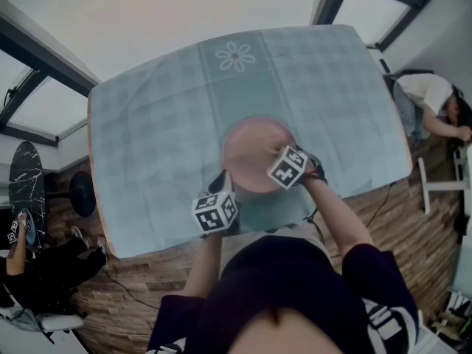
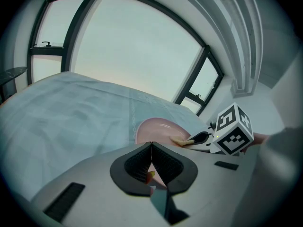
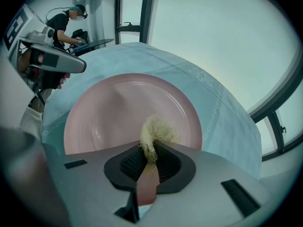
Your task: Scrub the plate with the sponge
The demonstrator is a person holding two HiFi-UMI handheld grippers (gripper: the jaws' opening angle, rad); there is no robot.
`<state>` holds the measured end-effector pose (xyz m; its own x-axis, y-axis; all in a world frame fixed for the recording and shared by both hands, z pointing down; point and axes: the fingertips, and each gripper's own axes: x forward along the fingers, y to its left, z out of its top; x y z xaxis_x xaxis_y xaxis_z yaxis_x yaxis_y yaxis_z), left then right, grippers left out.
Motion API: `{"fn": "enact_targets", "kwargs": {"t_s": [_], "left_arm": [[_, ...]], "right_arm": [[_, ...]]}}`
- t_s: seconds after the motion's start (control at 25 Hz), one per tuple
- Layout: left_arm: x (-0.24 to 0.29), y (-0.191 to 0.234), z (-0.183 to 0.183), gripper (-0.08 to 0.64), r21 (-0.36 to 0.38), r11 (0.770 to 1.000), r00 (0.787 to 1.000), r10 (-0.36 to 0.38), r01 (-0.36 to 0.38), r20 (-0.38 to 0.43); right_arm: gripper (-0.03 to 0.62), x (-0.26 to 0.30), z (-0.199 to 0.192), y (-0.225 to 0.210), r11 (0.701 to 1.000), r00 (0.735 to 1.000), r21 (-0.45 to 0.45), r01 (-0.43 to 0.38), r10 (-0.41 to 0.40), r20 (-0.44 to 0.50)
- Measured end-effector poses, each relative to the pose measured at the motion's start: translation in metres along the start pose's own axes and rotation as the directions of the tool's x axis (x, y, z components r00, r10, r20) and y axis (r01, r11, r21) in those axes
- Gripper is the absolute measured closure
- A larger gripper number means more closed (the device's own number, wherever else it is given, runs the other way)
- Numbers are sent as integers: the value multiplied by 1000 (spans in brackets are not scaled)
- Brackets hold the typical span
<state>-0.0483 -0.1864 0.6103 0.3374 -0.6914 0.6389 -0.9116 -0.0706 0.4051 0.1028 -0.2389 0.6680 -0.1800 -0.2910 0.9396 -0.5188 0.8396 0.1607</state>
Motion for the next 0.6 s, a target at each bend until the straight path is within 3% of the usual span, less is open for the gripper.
{"fn": "enact_targets", "kwargs": {"t_s": [0.6], "left_arm": [[2, 9, 0, 551, -25, 999, 1000, 21, -21, -4]], "right_arm": [[555, 14, 32, -14, 1000, 1000, -1, 17, -17, 19]]}}
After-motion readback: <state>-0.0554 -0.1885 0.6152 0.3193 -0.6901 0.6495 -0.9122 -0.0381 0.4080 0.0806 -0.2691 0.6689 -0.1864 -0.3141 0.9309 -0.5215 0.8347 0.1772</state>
